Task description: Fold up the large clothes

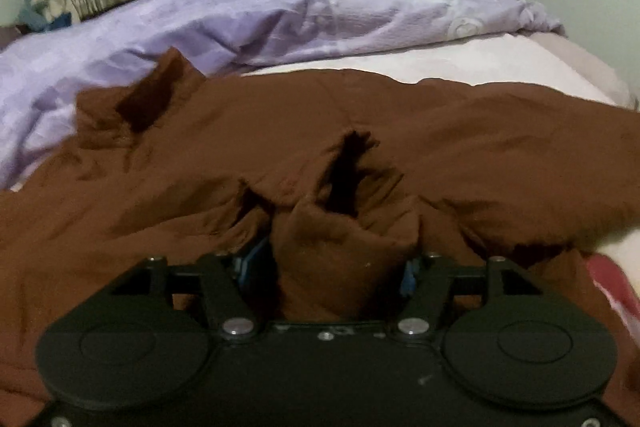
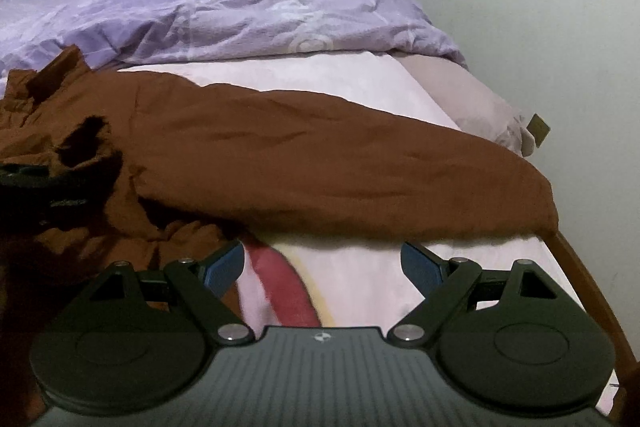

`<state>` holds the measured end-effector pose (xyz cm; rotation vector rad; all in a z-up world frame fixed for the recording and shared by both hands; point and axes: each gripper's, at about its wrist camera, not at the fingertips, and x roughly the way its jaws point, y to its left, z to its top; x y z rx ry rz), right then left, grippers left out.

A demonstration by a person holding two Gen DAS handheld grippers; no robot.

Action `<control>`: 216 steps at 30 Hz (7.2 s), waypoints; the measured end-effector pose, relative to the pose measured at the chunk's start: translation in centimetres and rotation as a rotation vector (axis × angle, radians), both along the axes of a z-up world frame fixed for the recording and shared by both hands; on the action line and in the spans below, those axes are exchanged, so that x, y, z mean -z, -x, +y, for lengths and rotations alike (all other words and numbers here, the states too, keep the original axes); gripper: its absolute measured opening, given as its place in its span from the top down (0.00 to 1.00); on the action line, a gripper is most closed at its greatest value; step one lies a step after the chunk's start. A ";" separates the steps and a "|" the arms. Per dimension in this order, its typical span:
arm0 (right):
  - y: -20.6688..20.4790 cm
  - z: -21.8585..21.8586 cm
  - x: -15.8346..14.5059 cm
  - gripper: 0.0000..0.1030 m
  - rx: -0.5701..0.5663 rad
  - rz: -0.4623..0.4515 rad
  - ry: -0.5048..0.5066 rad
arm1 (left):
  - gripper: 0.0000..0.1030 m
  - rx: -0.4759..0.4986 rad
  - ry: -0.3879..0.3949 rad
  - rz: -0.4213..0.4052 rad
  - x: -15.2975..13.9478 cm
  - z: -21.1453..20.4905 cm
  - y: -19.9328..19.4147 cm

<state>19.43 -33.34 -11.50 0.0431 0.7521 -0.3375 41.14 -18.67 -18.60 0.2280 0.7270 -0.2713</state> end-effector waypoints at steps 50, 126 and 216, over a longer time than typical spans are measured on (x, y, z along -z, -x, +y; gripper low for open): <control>-1.9 -16.5 0.2 0.97 0.333 -0.287 -0.245 | 0.24 -0.090 0.333 -0.018 -4.2 21.9 12.8; -6.2 29.3 -4.2 0.10 -0.612 -0.260 -0.320 | 0.17 -0.433 0.073 0.031 1.5 34.8 12.1; 16.2 5.9 -3.3 0.87 -0.362 -0.104 -0.200 | 0.93 -0.358 0.299 -0.042 -9.4 37.0 33.1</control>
